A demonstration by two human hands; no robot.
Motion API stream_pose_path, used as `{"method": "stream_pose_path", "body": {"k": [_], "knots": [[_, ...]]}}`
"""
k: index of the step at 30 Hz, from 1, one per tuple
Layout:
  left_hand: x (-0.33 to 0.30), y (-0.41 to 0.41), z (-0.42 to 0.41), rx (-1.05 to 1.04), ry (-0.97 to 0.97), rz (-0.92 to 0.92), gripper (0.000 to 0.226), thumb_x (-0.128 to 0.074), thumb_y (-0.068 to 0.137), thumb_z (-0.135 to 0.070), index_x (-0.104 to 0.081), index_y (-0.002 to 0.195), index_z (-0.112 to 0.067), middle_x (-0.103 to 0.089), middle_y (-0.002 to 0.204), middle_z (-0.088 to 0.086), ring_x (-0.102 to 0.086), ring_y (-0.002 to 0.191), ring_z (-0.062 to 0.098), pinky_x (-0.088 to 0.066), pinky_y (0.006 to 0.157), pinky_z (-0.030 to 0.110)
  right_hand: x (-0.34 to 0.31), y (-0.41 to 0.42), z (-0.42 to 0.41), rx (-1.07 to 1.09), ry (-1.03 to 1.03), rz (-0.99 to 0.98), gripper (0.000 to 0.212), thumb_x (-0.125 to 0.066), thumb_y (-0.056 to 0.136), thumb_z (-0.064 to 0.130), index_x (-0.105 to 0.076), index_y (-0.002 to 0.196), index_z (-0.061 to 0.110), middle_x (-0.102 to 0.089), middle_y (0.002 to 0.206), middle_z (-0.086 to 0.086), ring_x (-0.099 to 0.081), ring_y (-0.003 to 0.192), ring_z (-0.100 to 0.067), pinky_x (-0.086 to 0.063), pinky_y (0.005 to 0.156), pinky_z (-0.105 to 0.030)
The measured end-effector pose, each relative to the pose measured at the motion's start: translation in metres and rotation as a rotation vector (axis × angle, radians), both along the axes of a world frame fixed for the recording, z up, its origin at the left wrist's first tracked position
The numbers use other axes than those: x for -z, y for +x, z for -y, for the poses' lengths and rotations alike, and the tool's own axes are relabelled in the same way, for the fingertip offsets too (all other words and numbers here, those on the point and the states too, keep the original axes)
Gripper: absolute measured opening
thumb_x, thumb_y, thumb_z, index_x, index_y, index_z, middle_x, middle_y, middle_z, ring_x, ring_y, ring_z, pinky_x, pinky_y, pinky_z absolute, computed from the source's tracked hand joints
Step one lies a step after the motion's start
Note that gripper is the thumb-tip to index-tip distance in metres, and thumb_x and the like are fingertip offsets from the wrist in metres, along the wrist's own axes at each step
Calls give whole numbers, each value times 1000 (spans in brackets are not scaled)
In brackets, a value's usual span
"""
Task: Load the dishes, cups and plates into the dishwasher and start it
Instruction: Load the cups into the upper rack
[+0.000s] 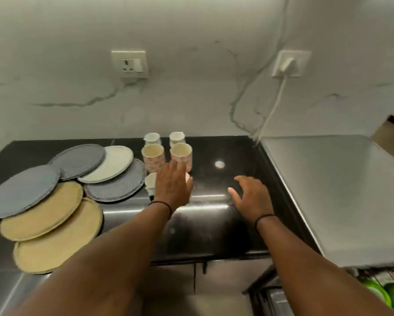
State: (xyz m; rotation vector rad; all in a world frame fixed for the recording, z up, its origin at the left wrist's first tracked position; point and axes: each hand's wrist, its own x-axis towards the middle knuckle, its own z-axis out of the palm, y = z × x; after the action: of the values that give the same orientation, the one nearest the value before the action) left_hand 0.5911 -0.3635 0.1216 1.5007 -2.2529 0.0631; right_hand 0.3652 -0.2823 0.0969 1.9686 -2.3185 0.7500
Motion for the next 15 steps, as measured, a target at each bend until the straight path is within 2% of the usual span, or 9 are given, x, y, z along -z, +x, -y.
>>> {"method": "stream_pose_path", "body": {"k": [3, 7, 10, 12, 15], "knots": [[3, 61, 27, -118, 85, -129, 52, -64, 85, -47, -46, 124, -17, -52, 119, 7, -50, 109, 24, -44, 94, 37, 2, 61, 45, -42, 143, 80, 57, -65, 85, 49, -54, 131, 19, -60, 123, -5, -55, 112, -25, -46, 97, -40], [33, 107, 40, -172, 311, -195, 71, -69, 78, -54, -43, 127, -10, -44, 125, 9, -42, 119, 27, -39, 101, 37, 27, 108, 81, 55, 389, 415, 83, -80, 71, 43, -42, 141, 21, -52, 139, -7, -50, 126, -25, -44, 104, -39], [54, 113, 45, -175, 433, -288, 80, -77, 75, -45, -39, 134, -6, -43, 129, 14, -43, 122, 29, -35, 102, 33, 46, 123, 94, 70, 397, 514, 98, -90, 60, 39, -40, 143, 23, -49, 143, -5, -47, 129, -24, -43, 106, -40], [64, 110, 49, -170, 486, -365, 74, -81, 71, -36, -46, 129, -8, -48, 125, 12, -46, 118, 27, -36, 96, 30, 54, 127, 102, 55, 347, 544, 98, -92, 53, 40, -44, 137, 31, -54, 137, 1, -50, 125, -21, -45, 104, -40], [75, 104, 56, -195, 532, -599, 59, -86, 65, -30, -57, 114, -15, -58, 112, 4, -53, 104, 19, -40, 82, 27, 58, 133, 109, 31, 291, 657, 92, -93, 50, 37, -47, 129, 41, -59, 126, 8, -54, 118, -14, -46, 101, -36]]}}
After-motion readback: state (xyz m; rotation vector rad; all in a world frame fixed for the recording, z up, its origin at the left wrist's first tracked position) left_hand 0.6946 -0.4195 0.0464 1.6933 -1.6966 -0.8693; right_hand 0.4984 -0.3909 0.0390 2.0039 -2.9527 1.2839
